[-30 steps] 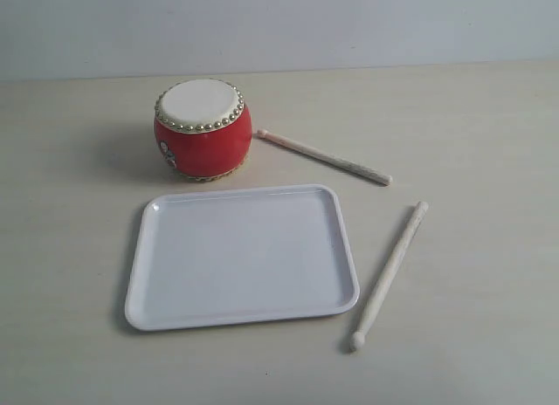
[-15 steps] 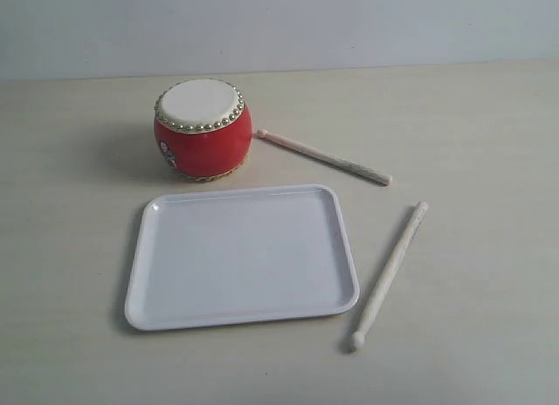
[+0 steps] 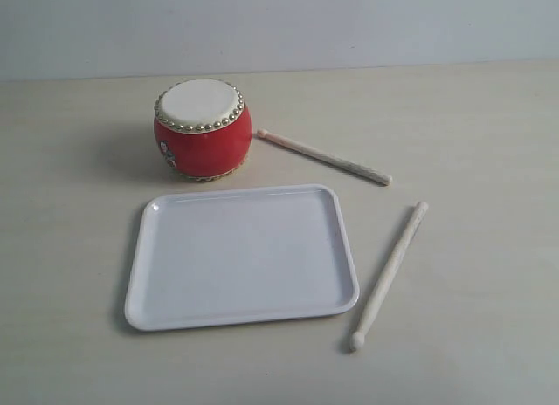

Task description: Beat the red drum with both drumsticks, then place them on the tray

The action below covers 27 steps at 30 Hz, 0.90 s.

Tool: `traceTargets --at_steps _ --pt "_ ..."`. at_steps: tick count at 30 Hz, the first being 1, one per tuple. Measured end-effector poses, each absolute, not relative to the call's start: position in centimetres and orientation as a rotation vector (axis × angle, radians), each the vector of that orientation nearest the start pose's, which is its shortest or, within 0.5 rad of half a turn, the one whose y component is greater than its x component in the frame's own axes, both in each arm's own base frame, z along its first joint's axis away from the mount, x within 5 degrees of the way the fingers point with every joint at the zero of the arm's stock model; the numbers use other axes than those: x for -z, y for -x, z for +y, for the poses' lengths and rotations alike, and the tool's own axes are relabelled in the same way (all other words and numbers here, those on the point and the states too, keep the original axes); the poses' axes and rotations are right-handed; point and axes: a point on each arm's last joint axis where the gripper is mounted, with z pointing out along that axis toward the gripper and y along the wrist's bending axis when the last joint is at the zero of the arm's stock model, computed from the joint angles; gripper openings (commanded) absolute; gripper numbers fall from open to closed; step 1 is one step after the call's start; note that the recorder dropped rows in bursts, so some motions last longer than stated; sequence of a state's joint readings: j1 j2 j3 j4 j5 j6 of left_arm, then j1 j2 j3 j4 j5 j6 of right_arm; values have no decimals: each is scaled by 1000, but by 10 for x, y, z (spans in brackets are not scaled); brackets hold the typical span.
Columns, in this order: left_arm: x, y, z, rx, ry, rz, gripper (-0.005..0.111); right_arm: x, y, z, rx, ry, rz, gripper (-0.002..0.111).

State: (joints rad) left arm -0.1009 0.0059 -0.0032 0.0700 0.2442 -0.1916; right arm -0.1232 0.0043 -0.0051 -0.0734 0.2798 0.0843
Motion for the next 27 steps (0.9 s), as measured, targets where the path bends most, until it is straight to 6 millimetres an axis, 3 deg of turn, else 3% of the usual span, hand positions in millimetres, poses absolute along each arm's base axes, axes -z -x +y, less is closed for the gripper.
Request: traceTargets --at_steps 27 --pt "-192 -56 -4 151 32 1734 0 -189 -54 -8 80 -147 1757 0"
